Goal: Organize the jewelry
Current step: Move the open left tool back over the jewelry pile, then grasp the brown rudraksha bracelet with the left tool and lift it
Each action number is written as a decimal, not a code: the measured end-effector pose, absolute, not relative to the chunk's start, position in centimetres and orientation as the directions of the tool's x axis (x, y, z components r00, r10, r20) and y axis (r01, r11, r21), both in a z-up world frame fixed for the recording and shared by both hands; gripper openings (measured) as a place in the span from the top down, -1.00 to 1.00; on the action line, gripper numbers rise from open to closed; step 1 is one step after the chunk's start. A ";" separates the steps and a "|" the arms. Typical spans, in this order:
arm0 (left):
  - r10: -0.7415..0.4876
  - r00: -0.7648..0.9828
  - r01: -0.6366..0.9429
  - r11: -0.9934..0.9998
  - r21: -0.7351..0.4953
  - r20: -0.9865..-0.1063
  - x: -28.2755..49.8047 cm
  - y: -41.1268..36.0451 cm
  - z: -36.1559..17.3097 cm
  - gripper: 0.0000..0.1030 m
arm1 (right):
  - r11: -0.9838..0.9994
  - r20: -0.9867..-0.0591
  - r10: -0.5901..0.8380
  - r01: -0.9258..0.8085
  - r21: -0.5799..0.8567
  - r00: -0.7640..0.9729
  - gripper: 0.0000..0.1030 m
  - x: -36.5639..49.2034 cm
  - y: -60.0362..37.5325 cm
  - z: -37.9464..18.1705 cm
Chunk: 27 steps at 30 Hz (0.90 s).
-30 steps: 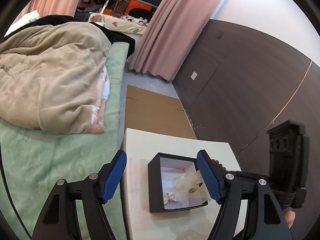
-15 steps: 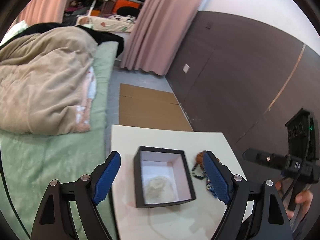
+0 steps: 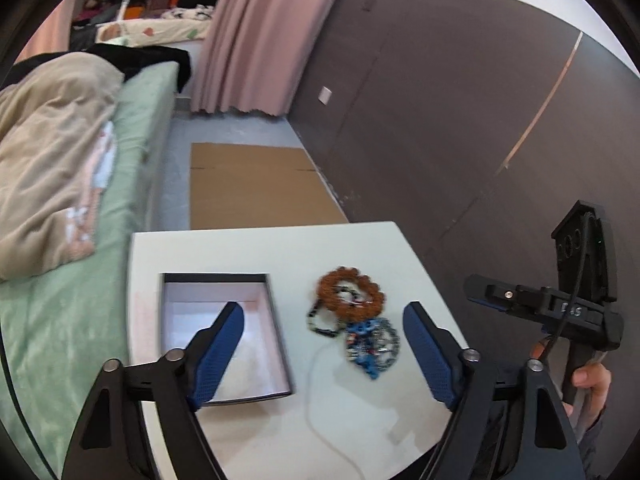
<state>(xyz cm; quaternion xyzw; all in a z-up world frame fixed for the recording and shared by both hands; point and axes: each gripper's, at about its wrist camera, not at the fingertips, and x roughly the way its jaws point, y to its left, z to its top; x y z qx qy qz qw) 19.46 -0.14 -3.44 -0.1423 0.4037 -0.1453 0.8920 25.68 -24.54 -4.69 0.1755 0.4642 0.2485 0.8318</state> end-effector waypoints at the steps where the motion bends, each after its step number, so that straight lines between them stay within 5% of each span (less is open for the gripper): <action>1: -0.382 0.620 0.147 0.915 -0.377 -0.685 19.8 -0.6 -3.5 -0.47 | 0.817 -0.685 0.572 -0.244 0.522 0.451 -0.53 25.7 -25.0 -4.8; 16: -0.359 0.425 -0.063 0.904 -0.423 -0.831 25.8 -4.8 -8.2 0.19 | 0.779 -0.646 0.614 -0.215 0.589 0.454 -0.53 27.4 -29.4 -7.0; 27: -0.332 0.360 -0.209 0.882 -0.422 -0.872 27.8 -6.6 -12.6 0.19 | 0.756 -0.635 0.636 -0.189 0.627 0.438 -0.53 28.6 -31.6 -8.5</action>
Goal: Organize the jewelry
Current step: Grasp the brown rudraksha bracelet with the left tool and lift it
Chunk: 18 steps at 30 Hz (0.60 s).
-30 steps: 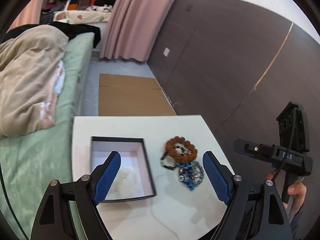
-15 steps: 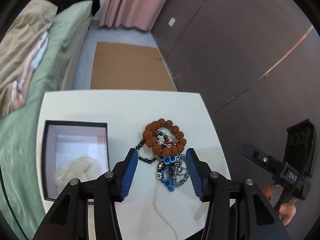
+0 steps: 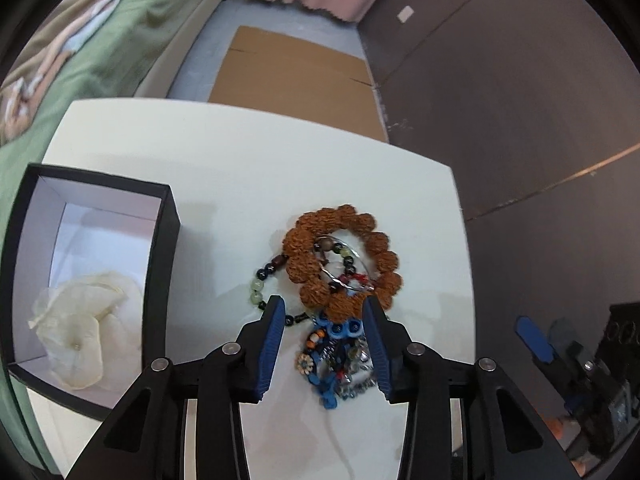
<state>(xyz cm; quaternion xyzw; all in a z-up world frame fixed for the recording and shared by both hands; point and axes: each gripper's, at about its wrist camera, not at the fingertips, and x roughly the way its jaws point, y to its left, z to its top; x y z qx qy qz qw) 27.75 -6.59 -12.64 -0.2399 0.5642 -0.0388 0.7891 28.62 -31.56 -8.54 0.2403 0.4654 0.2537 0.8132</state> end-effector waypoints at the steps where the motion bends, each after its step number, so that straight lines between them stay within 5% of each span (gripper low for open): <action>1: -0.326 0.358 -0.218 0.882 -0.418 -0.875 27.8 -6.6 -13.0 0.19 | 0.750 -0.630 0.641 -0.186 0.635 0.438 -0.53 28.7 -31.8 -8.6; 18: -0.273 0.394 -0.254 0.886 -0.389 -0.878 29.2 -7.6 -14.3 0.27 | 0.730 -0.617 0.656 -0.159 0.665 0.435 -0.53 29.3 -32.8 -9.0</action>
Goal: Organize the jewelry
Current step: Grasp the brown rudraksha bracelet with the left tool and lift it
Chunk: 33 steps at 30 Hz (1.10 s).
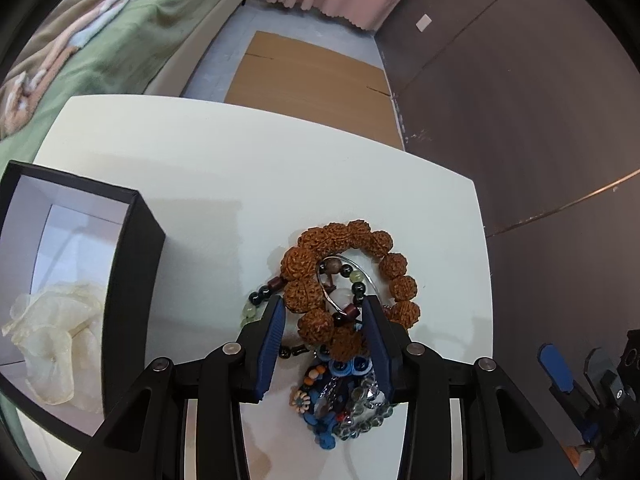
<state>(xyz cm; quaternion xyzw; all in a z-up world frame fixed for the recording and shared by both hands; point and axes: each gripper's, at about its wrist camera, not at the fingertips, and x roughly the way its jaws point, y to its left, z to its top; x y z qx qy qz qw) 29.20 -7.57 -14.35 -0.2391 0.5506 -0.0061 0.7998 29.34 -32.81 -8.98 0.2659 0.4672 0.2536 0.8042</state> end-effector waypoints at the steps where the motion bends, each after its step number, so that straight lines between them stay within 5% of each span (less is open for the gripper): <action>1: -0.266 0.407 -0.243 0.891 -0.384 -0.874 29.2 -7.6 -14.1 0.43 | 0.730 -0.616 0.657 -0.159 0.665 0.435 -0.53 29.3 -32.8 -9.0; 2: -0.262 0.416 -0.236 0.894 -0.382 -0.871 29.2 -7.6 -13.8 0.57 | 0.729 -0.615 0.658 -0.162 0.665 0.435 -0.53 29.4 -32.9 -9.0; 7: -0.267 0.460 -0.187 0.903 -0.386 -0.847 28.8 -7.1 -11.8 0.63 | 0.735 -0.622 0.656 -0.172 0.656 0.428 -0.53 29.2 -32.4 -9.0; 28: -0.387 0.545 -0.008 0.884 -0.467 -0.744 26.2 -5.1 -4.5 0.64 | 0.776 -0.716 0.629 -0.192 0.601 0.302 -0.53 29.6 -26.7 -11.2; 33: -0.360 0.545 0.006 0.905 -0.426 -0.757 25.7 -4.4 -3.9 0.64 | 0.773 -0.734 0.635 -0.185 0.607 0.240 -0.32 29.7 -25.5 -12.6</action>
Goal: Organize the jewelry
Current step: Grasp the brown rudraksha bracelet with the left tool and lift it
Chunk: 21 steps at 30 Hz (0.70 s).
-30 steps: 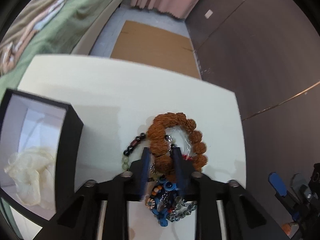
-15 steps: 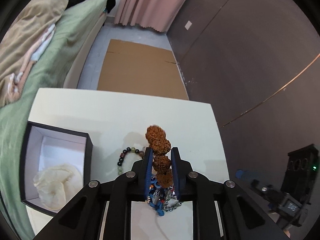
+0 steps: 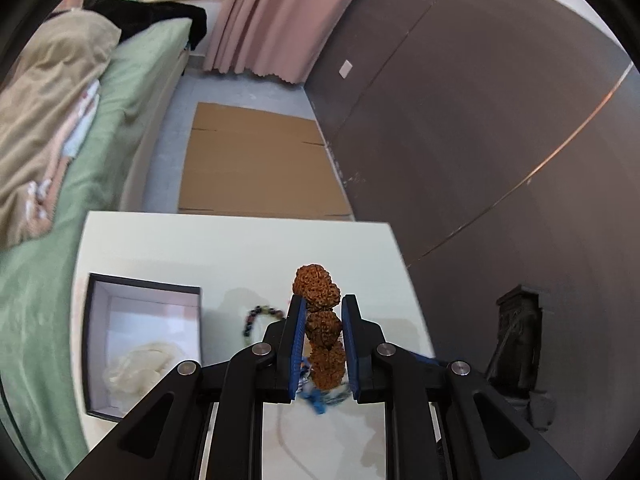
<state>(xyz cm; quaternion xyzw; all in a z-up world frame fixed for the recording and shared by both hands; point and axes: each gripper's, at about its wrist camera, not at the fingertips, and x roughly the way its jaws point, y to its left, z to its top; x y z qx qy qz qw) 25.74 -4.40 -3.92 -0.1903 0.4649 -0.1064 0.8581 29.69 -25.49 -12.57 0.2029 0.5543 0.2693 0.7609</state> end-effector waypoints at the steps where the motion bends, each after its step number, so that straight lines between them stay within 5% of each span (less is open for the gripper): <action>1: -0.365 0.525 0.015 0.907 -0.420 -0.769 25.8 -4.6 -4.4 0.64 | 0.775 -0.737 0.632 -0.183 0.605 0.239 -0.32 29.7 -25.4 -12.7; 12: -0.329 0.371 0.037 0.940 -0.340 -0.868 26.9 -7.8 -11.4 0.64 | 0.794 -0.747 0.607 -0.164 0.585 0.271 -0.31 29.0 -26.1 -11.7; 21: -0.311 0.348 0.053 0.948 -0.313 -0.884 27.2 -8.2 -11.9 0.63 | 0.804 -0.757 0.593 -0.151 0.575 0.274 -0.31 29.3 -26.3 -11.7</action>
